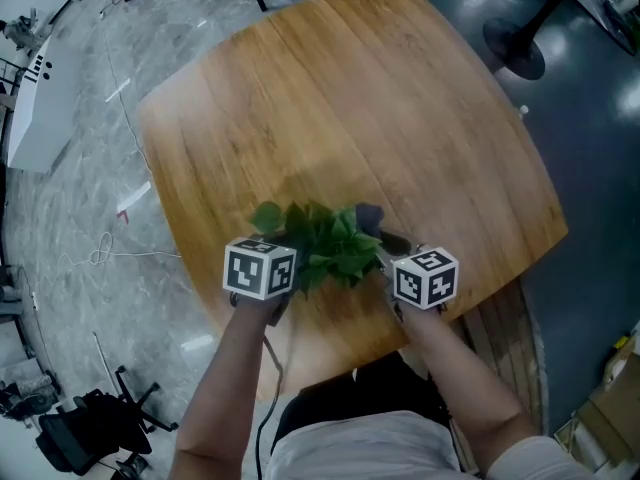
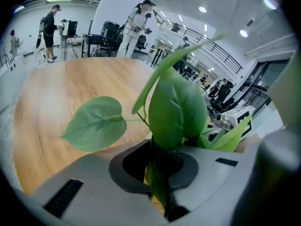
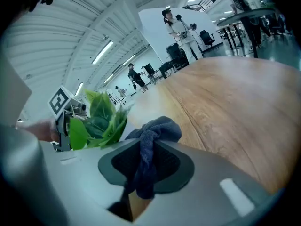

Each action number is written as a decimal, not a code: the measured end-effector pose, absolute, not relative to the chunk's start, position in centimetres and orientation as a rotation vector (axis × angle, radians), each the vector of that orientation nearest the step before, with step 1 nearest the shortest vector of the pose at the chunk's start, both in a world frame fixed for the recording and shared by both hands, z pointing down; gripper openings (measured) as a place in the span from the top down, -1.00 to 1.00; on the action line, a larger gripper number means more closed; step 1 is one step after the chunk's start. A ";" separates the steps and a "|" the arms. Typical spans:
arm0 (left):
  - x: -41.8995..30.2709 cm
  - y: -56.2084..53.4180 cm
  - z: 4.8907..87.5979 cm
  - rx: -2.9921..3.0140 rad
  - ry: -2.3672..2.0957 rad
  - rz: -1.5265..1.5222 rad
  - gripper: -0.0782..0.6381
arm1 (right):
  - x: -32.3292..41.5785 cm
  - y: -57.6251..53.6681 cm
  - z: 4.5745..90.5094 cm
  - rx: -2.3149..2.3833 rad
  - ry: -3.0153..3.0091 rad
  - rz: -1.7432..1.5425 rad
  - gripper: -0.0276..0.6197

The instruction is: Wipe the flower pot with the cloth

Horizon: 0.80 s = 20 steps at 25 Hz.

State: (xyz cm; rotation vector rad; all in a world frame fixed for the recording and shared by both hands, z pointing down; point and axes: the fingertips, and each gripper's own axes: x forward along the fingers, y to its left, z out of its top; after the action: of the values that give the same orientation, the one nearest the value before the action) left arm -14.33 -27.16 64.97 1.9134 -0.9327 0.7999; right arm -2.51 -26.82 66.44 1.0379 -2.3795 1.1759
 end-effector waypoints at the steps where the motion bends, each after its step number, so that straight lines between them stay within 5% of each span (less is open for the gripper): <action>1: -14.3 -27.2 64.9 1.911 -0.935 0.789 0.71 | -2.3 -26.8 65.7 1.042 -2.389 1.169 0.69; 20: -14.7 -27.5 56.3 2.053 -1.095 0.544 0.67 | 1.6 -26.5 55.1 1.180 -2.463 0.872 0.69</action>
State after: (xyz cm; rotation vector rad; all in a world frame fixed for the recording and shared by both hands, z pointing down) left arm -14.69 -27.51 56.35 2.0525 -1.0951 0.5439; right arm 1.57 -26.55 55.08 1.1800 -2.4634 0.8724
